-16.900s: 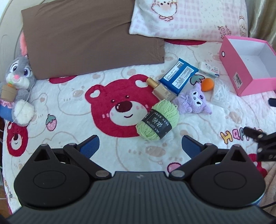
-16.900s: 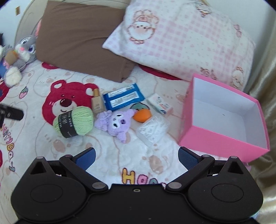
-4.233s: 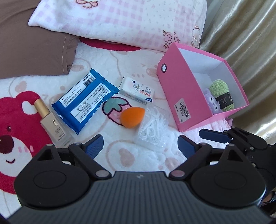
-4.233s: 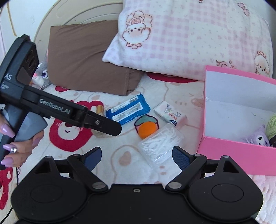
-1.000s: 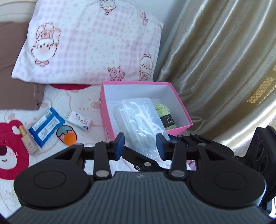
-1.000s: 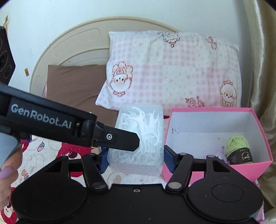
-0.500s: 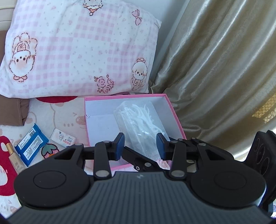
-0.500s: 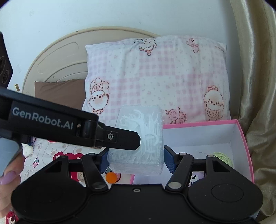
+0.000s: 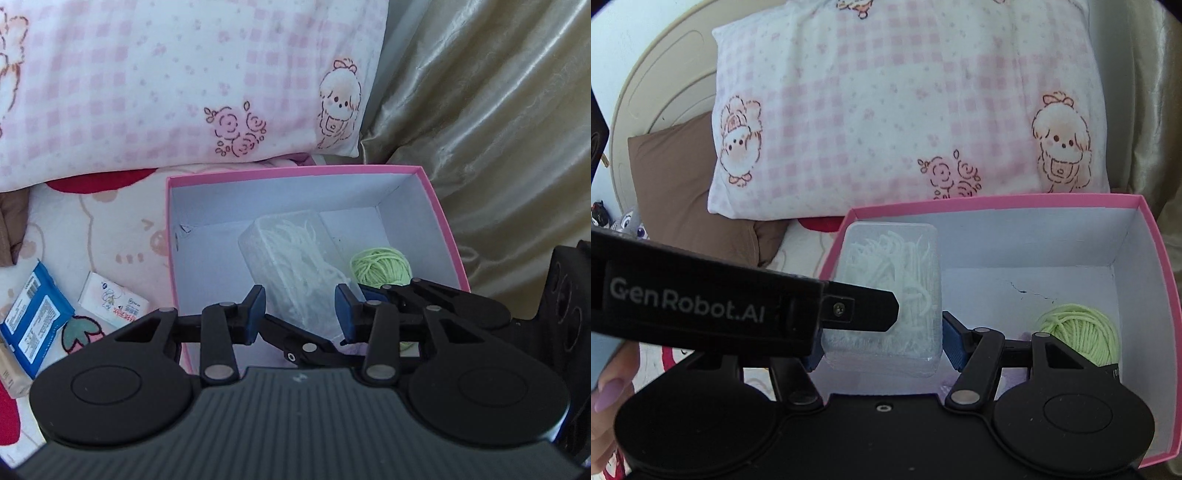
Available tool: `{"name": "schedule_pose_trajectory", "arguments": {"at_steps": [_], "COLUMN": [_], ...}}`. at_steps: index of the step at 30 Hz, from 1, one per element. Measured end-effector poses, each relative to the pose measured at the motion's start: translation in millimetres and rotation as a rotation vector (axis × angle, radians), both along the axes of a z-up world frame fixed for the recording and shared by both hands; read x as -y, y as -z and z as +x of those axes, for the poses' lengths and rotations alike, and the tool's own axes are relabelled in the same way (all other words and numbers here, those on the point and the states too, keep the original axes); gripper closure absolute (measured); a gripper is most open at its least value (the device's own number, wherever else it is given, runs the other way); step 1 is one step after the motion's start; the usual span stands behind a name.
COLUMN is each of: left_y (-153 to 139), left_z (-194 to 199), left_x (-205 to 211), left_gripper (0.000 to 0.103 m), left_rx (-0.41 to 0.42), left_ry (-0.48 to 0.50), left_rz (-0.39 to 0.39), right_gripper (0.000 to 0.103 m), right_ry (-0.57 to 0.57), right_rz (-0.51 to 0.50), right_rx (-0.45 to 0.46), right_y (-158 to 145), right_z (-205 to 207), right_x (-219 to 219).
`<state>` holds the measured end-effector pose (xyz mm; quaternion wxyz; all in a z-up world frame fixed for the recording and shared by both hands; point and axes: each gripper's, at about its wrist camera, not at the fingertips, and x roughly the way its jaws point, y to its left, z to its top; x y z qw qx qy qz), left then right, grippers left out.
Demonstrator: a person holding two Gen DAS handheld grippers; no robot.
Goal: Organize objects
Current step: 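Carry the floss box with the left tool and lower it into the pink box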
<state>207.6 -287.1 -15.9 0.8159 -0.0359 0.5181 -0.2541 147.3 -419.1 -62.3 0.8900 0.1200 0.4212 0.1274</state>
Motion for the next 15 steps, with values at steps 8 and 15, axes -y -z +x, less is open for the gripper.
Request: {"name": "schedule_pose_trajectory", "arguments": {"at_steps": [8, 15], "left_y": [37, 61], "left_z": [31, 55], "left_x": [24, 27], "left_gripper": [0.073, 0.076], "left_rx": [-0.065, -0.176], "left_ry": [0.087, 0.104], "left_rz": [0.073, 0.083], "right_gripper": [0.036, 0.027], "right_ry": [-0.012, -0.035], "right_rz": [0.004, -0.006], "right_rx": [-0.057, -0.162], "right_y": [43, 64], "right_z": [21, 33], "right_x": [13, 6]}}
